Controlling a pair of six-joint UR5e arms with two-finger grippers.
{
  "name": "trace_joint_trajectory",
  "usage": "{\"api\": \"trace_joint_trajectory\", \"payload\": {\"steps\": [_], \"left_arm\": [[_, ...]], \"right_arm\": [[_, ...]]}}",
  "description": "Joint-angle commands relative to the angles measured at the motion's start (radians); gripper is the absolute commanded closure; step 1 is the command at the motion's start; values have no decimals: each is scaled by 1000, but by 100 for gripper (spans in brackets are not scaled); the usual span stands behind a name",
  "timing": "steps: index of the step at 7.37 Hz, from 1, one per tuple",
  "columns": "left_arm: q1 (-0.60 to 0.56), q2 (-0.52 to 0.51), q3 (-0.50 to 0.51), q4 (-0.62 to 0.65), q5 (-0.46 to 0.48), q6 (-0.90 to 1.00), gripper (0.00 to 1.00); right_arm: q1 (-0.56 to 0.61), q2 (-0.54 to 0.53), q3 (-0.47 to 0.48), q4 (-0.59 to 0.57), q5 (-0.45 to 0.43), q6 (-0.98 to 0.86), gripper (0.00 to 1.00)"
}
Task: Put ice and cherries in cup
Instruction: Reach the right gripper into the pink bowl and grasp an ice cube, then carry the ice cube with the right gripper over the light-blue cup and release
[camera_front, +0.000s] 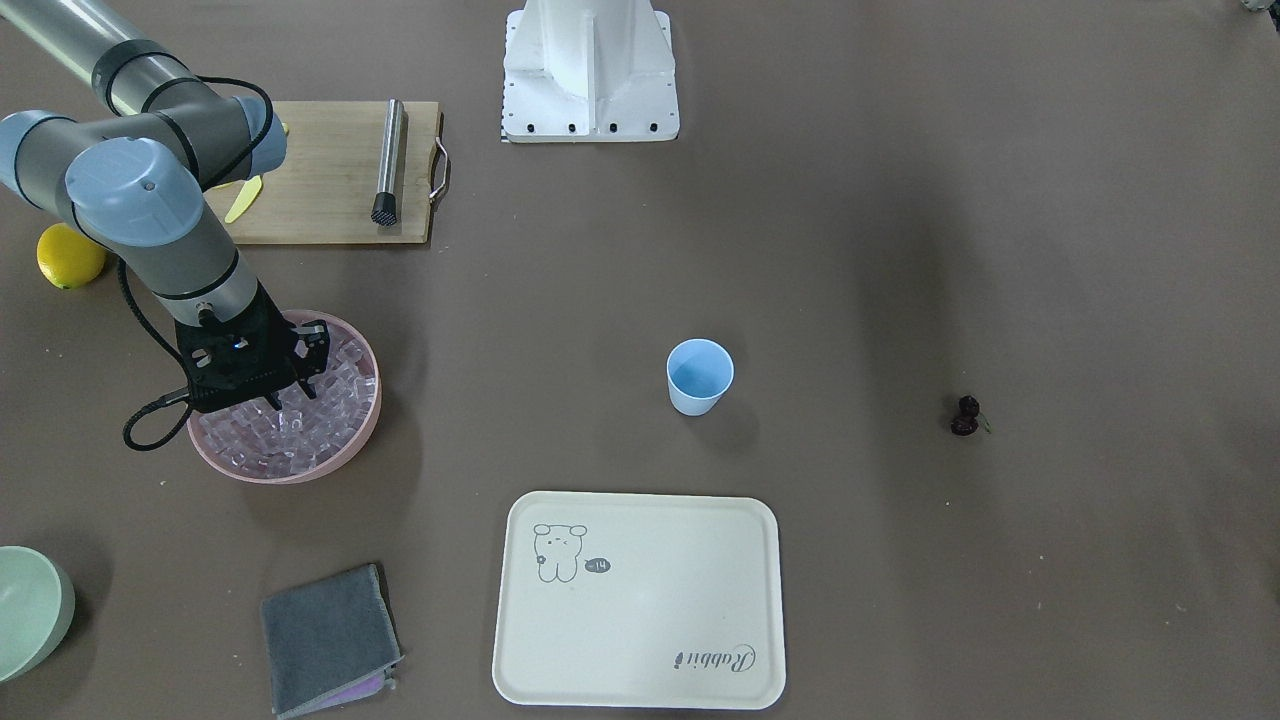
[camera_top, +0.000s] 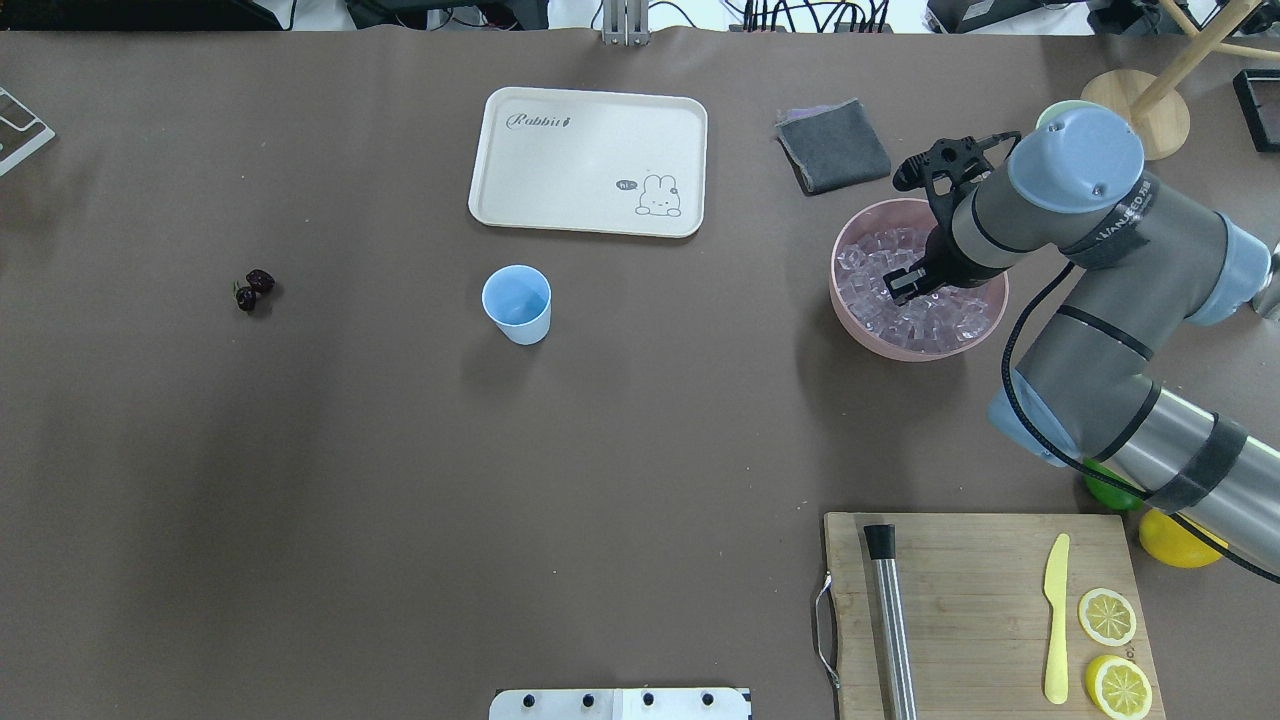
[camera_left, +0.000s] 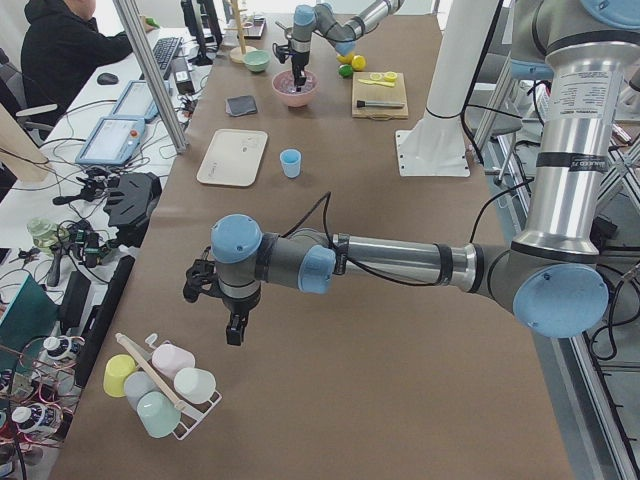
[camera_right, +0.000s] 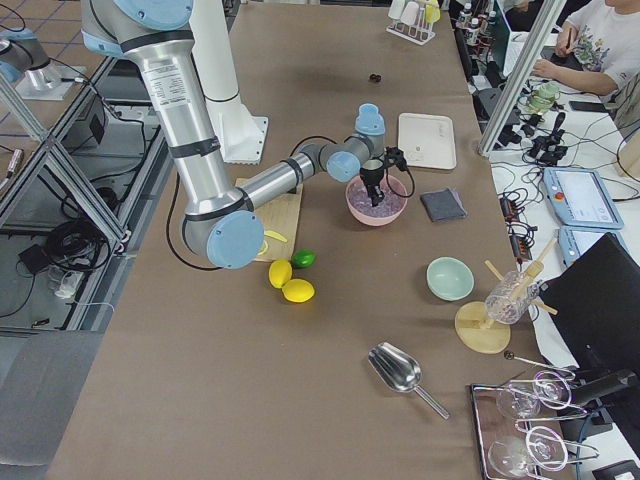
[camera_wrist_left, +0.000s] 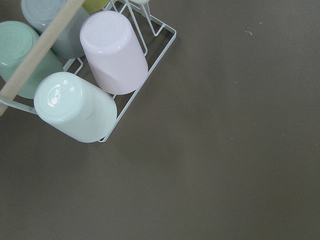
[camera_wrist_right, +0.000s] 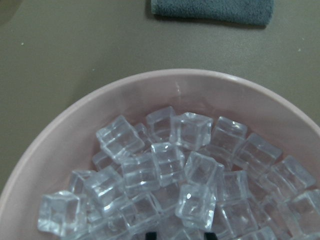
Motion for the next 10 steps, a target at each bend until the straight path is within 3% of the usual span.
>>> {"api": "trace_joint_trajectory", "payload": {"steps": [1, 3, 5, 8, 9, 10], "left_arm": [[0, 23, 1, -43, 0, -3, 2], [0, 23, 0, -45, 1, -4, 2], [0, 21, -7, -45, 0, -6, 2], [0, 18, -14, -45, -3, -6, 2], [0, 18, -14, -45, -3, -6, 2], [0, 18, -17, -45, -3, -6, 2]], "right_arm": [[2, 1, 5, -1, 2, 1, 100], [22, 39, 80, -93, 15, 4, 100], [22, 250, 82, -299, 40, 80, 100], [-105, 634, -185, -324, -17, 380, 100], [-159, 703, -264, -309, -79, 428, 100], [-208, 733, -339, -215, -131, 497, 100]]}}
